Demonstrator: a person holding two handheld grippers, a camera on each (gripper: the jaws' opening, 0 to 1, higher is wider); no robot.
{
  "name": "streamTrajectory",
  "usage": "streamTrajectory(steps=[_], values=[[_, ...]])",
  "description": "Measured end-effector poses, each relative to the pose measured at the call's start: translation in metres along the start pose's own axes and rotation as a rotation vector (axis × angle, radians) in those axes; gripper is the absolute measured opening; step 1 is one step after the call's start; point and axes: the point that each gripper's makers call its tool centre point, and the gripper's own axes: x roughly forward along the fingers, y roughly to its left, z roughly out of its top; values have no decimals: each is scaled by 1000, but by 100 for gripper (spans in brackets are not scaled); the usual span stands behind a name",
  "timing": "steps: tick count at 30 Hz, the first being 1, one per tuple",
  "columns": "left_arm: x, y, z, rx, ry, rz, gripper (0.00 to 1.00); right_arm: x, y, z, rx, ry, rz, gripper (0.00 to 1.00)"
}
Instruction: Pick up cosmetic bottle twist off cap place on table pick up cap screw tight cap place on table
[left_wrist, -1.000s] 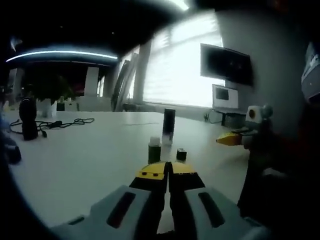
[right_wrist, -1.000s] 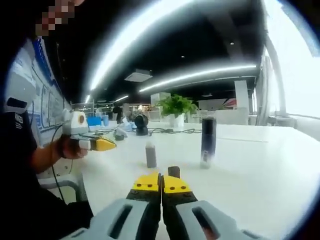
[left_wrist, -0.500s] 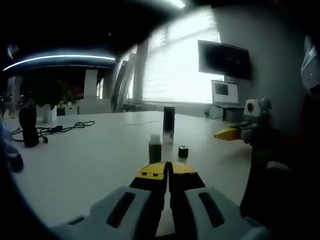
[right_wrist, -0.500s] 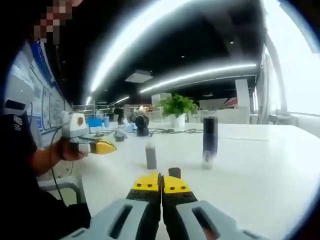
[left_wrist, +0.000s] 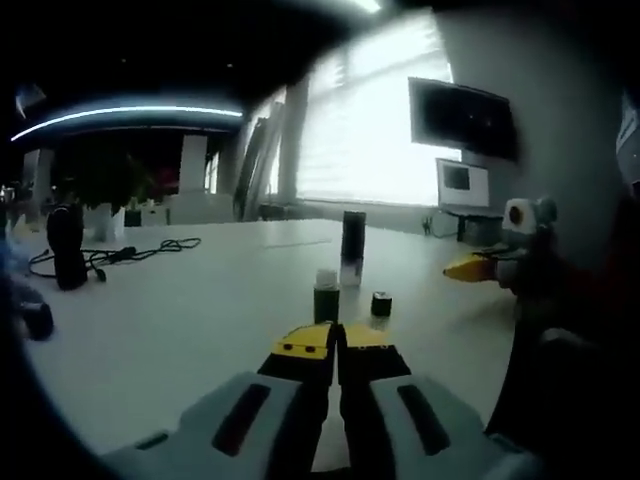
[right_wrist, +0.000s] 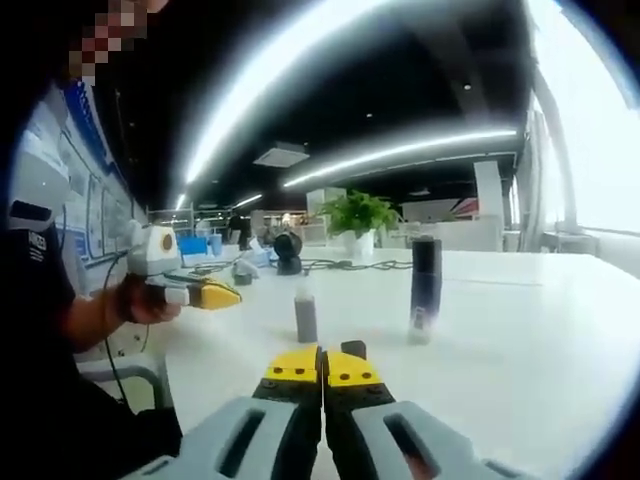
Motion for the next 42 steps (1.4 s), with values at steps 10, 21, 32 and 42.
streamTrajectory(steps=[10, 21, 32, 42], values=[[13, 6, 5, -22, -13, -11, 7, 3, 1, 4, -4, 0, 7, 0], [33, 5, 3, -6, -1, -37, 11, 9, -2, 6, -1, 0, 11, 0], [51, 7, -11, 17, 27, -41, 15, 13, -1, 4, 3, 3, 21, 0], [69, 2, -13, 26, 34, -57, 18, 14, -2, 1, 14, 3, 20, 0]])
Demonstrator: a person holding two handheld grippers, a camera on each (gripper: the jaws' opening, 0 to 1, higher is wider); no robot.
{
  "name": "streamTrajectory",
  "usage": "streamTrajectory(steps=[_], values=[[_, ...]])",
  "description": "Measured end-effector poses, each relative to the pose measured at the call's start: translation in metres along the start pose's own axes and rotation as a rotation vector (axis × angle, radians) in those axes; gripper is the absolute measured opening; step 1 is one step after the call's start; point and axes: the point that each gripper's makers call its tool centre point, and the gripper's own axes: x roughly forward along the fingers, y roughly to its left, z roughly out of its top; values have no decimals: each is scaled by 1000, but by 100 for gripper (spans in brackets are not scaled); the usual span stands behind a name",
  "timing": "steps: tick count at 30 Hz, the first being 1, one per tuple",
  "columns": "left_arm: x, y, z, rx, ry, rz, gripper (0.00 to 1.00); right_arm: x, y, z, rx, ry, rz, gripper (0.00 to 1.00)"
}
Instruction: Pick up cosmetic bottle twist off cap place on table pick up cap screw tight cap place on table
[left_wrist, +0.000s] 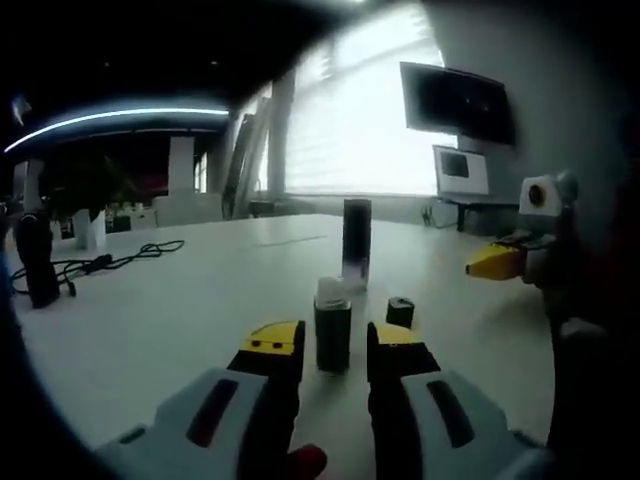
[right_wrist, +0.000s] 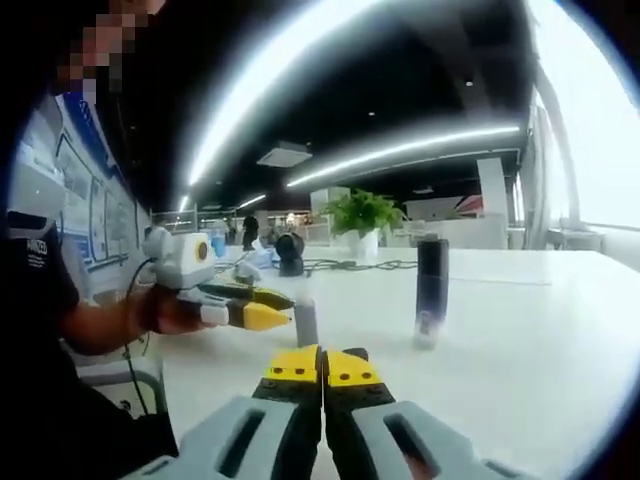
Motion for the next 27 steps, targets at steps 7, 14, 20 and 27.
streamTrajectory(steps=[7, 14, 20, 27], values=[[10, 1, -8, -14, 15, 2, 21, 0, -2, -3, 7, 2, -3, 0], [19, 2, -8, -19, 34, 26, 21, 0, -2, -4, 13, 0, -1, 0], [22, 0, -13, -3, 46, 47, 19, 0, -1, -2, 12, -6, 4, 0], [26, 5, -16, 6, 59, 79, 18, 1, 1, -4, 16, -5, 10, 0]])
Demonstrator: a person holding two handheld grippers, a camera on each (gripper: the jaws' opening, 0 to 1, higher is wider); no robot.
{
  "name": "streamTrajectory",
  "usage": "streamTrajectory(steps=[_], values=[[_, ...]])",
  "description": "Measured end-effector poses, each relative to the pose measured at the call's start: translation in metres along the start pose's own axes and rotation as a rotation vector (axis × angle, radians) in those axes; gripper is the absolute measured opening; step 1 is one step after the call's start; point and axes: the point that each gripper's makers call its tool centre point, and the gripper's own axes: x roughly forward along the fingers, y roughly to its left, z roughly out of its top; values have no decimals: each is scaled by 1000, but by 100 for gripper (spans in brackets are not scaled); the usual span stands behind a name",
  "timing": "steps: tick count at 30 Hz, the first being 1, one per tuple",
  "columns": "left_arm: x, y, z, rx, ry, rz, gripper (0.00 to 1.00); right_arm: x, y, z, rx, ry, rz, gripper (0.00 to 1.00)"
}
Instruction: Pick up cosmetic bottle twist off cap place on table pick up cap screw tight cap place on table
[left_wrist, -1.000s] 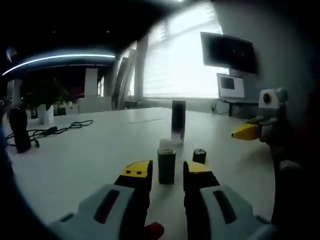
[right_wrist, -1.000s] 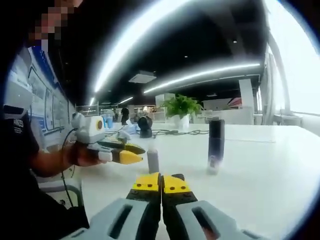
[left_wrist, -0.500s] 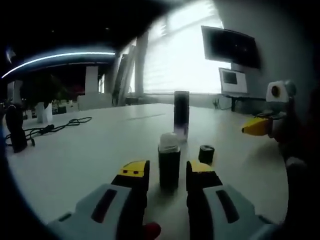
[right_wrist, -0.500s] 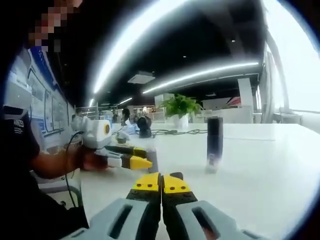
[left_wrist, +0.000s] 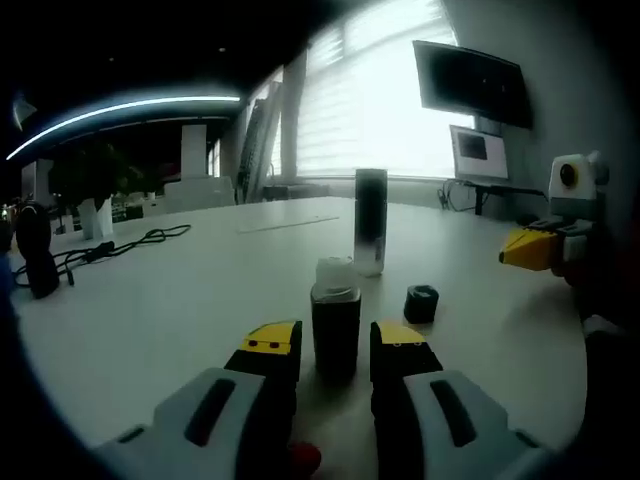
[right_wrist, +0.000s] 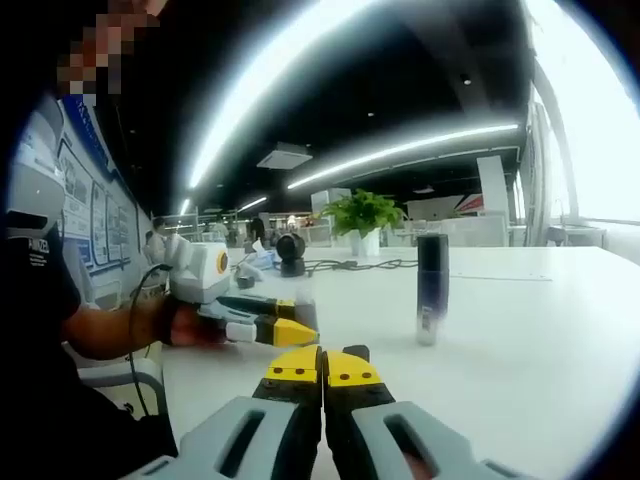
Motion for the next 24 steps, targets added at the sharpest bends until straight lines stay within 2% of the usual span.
streamTrajectory(steps=[5, 11, 24], values=[[5, 0, -2, 12, 8, -1, 10, 0, -3, -2, 4, 5, -5, 0], [7, 1, 0, 34, -3, -1, 9, 0, -4, -5, 10, 8, -3, 0], [6, 0, -1, 5, 1, -12, 10, -3, -6, -5, 12, 7, -9, 0]])
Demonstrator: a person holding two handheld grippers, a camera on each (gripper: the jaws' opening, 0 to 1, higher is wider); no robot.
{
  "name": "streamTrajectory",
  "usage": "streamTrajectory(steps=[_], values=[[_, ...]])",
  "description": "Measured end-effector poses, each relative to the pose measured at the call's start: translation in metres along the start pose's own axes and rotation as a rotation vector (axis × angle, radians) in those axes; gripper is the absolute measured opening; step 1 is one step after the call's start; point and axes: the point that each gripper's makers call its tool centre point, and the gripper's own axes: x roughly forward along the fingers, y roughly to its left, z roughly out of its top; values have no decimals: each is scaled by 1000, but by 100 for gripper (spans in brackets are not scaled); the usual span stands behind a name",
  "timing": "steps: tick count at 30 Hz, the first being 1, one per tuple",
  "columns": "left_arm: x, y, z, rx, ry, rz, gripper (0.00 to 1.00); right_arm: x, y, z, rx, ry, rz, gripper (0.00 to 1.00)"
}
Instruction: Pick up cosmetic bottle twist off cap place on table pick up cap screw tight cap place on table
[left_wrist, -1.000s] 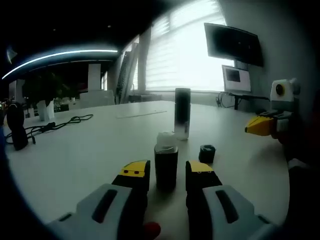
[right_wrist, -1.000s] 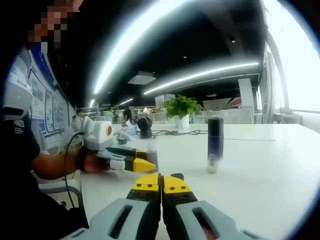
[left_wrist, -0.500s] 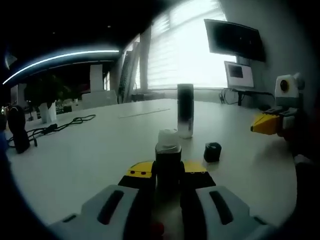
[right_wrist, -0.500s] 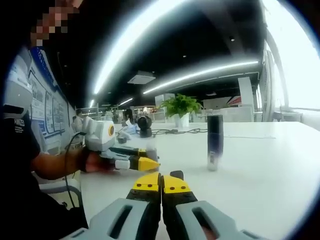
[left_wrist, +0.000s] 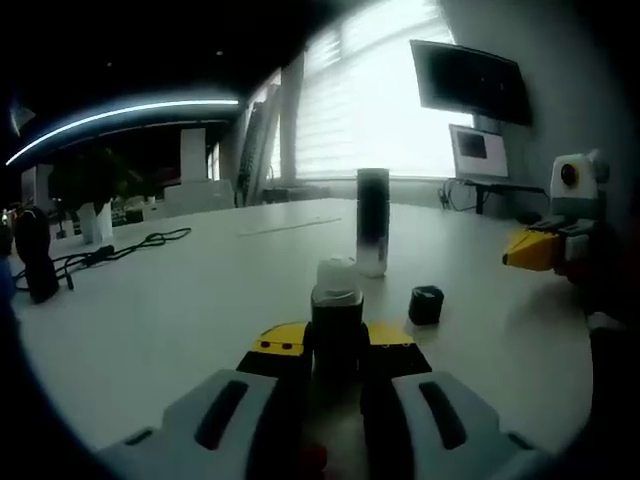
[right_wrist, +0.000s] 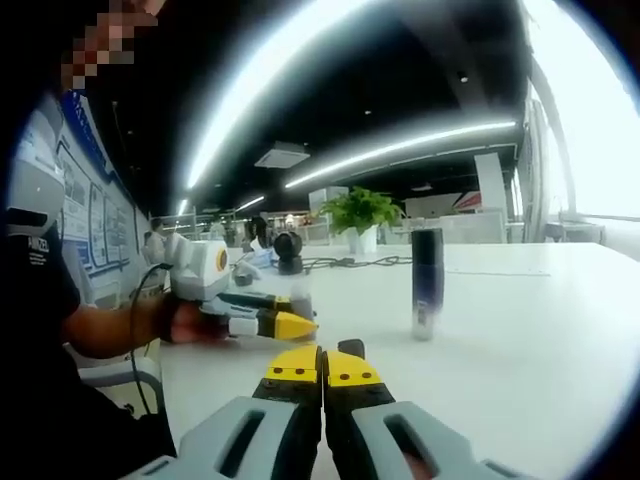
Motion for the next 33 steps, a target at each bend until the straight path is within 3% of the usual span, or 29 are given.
streamTrajectory(steps=[8, 13, 27, 33], values=[[3, 1, 0, 4, 11, -6, 18, 1, 2, -3, 3, 0, 5, 0], [8, 1, 7, -7, -9, 8, 18, 1, 0, -3, 4, 1, 3, 0], [14, 1, 8, -7, -23, 10, 16, 1, 0, -7, 12, 5, 1, 0], [13, 4, 5, -11, -17, 17, 11, 1, -1, -6, 14, 3, -2, 0]])
